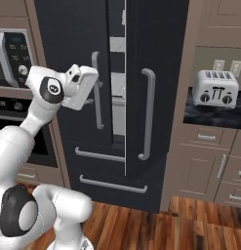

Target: Place one of the steaks on the plate and the other in the bowl. Then place the bowl in the fridge.

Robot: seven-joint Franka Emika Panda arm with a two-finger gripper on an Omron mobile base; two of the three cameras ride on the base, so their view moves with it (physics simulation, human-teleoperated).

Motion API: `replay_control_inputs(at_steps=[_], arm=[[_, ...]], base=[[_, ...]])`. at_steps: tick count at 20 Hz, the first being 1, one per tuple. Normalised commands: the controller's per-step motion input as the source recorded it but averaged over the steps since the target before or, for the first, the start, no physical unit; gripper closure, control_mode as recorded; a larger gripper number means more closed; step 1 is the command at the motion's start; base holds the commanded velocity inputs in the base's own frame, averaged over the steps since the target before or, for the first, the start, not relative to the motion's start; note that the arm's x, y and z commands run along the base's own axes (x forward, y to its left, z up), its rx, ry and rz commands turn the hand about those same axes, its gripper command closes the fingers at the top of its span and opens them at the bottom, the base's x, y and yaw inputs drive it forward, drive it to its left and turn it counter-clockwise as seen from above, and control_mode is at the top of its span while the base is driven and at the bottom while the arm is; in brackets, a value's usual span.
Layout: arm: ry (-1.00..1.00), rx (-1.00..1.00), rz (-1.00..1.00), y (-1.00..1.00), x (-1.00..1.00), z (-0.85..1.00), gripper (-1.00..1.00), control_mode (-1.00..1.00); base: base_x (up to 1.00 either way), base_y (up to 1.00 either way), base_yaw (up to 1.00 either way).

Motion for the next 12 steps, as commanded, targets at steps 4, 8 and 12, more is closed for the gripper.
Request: replay_control_inputs(at_steps=[4,8,12], arm=[[0.26,-0.09,0.0,-0.01,0.99,0.0,-1.0,-1.0],[0.11,-0.08,-0.02,-0.38,0.64,0.0,-1.0,-1.0],[0.11,-0.07,-0.04,-0.69,0.44,0.0,-1.0,-1.0]], base=[[0.0,0.0,0.0],[0.0,0.0,0.0],[0.0,0.0,0.0]])
